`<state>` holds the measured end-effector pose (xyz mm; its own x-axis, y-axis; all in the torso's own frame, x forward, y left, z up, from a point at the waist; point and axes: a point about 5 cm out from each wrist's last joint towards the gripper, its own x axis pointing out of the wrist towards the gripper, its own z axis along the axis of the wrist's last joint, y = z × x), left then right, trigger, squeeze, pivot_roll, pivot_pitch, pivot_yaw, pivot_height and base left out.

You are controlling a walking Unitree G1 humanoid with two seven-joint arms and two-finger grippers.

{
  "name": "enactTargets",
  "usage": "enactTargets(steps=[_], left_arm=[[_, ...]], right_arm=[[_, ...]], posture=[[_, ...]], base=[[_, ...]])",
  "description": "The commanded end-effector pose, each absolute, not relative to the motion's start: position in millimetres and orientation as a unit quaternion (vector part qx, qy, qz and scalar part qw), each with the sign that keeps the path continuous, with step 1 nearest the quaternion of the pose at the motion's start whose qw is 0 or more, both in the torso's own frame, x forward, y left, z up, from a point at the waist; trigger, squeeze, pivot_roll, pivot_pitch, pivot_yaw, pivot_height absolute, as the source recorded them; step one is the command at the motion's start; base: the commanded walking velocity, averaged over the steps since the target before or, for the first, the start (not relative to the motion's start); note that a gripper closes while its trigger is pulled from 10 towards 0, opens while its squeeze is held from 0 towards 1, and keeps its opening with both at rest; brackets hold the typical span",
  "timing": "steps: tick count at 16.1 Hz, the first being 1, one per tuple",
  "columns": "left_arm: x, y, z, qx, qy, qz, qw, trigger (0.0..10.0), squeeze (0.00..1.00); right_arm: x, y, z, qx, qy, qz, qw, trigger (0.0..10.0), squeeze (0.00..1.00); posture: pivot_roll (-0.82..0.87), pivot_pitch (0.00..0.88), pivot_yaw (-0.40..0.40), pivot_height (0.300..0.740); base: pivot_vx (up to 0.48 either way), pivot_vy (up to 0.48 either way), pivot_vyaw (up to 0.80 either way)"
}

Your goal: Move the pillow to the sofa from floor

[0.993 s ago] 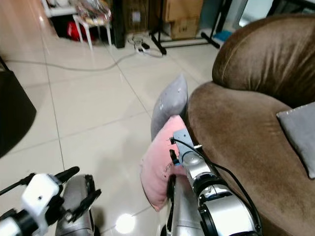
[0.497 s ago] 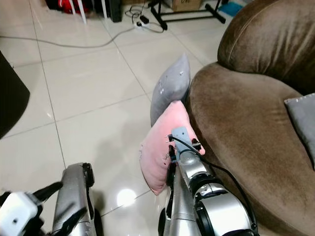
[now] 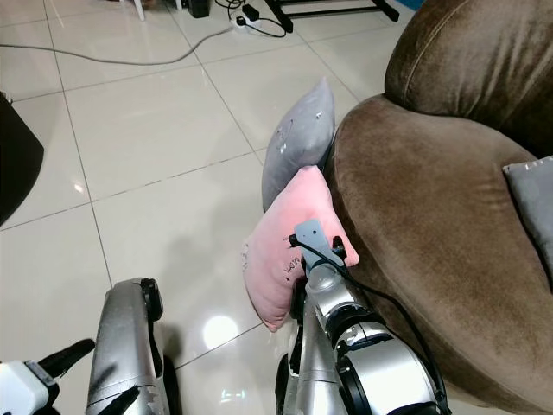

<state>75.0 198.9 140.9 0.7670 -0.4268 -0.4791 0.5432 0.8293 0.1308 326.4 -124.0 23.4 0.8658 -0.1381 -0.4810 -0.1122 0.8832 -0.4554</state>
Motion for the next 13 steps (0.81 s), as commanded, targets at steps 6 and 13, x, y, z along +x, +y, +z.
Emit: enactTargets(steps=[6,13], left_arm=[[68.5,202.2,147.2,0.154,0.220,-0.254,0.929,10.0,0.00],[65.0,201.4,145.9,0.150,0.227,-0.270,0.924,10.0,0.00]], right_arm=[[324.8,-146.6,22.4,-0.309,0.270,-0.060,0.910,0.0,0.00],[322.4,-142.7,18.0,-0.296,0.288,-0.033,0.910,0.0,0.00]], posture=[[0.15,0.239,-0.095,0.478],[0.15,0.229,-0.092,0.478]], base=[[0.000,0.000,0.00],[0.000,0.000,0.00]])
